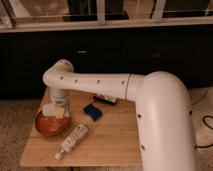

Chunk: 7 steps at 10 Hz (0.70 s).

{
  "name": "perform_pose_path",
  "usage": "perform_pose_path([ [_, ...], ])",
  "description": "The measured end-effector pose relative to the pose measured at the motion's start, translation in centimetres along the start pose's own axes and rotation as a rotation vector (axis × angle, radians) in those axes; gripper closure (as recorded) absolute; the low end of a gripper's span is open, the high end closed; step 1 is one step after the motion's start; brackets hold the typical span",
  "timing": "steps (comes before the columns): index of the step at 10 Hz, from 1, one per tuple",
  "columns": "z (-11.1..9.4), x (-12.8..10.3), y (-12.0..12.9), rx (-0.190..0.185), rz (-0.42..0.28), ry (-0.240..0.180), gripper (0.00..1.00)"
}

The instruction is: Place the ceramic cup in the ceramic bowl

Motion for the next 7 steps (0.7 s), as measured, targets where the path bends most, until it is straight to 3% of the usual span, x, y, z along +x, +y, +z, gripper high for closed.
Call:
perform_pose_path([
  [2,0.7,-1.3,0.7,-0.026,-0.028,-0.058,0.86],
  [4,1.4,-1.9,0.8,-0.027,-0.036,-0.095,0.64],
  [6,2.1,-2.5,0.5,-0.018,-0.041,-0.099,0.48],
  [7,3.3,-3.1,0.2,-0.011,-0.050,-0.072,0.36],
])
